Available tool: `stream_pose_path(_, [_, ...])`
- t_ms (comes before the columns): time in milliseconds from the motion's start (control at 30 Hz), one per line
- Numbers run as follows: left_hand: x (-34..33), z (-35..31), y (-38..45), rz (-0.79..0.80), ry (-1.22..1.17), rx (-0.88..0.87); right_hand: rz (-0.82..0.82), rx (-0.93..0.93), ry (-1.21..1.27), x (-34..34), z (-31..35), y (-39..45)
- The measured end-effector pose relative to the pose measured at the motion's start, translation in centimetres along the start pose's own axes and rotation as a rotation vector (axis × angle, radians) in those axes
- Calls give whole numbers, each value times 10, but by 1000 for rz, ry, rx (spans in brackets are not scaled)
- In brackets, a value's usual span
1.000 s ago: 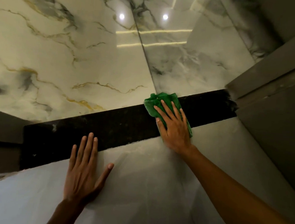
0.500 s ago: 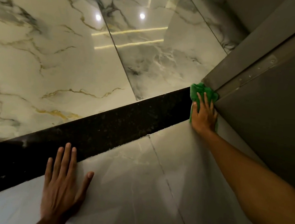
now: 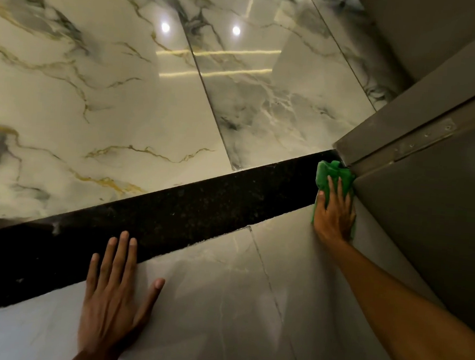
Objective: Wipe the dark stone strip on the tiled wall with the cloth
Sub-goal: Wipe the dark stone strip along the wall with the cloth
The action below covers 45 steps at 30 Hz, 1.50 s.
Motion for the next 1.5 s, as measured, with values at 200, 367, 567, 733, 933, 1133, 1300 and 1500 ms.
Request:
stream_pose_path(200, [-5,4,-3,-10,-31,-17,-34,-102,36,-15,33,-8])
stream_pose_path(367, [-4,6,-6,-77,-76,-2,-37,-75,34,-30,64,-22])
stream_pose_path(567, [-4,24,-15,-115,-108,38,-8,65,-31,-50,100,-47])
stream_pose_path(733, [0,50,-29,-78,-116,123,-4,218,-57,-76,137,-76])
stream_pose_path(933, [3,67,-45,-79,-129,210,-7,495,-120,-112,185,-121])
stream_pose_path(1133, [1,73,-51,-119,-186,304,42,753,-166,-143,231,-166])
stream_pose_path(1300, [-1,84,-67,-115,-189,348,115,961,-200,-160,264,-198])
stream_pose_path(1500, [-3,94,-84,-85,-200,384,189,1175,-261,-174,299,-221])
Point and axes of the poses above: each hand's wrist, its own y-axis towards the middle knuckle, its own x-axis out of the back of the hand, z = x × y, the point moved 2 cm from there along y, towards the middle knuckle, and after that the axes turned 13 degrees about z, right-handed, at the moved point
